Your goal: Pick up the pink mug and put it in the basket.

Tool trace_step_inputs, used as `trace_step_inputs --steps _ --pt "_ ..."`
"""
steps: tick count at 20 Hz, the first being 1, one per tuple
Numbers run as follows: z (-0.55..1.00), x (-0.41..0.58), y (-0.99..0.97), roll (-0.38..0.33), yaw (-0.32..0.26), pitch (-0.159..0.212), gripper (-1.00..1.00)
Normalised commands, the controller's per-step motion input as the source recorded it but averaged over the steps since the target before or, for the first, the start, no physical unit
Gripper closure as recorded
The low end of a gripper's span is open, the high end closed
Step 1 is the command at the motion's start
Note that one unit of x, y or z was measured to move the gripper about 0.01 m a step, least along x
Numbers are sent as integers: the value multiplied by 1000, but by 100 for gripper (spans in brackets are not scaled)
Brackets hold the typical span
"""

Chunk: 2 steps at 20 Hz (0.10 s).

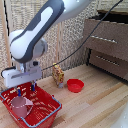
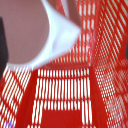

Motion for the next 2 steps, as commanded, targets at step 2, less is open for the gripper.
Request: trace_step_inputs --steps 2 --pt "927 144 -26 0 0 70 -100"
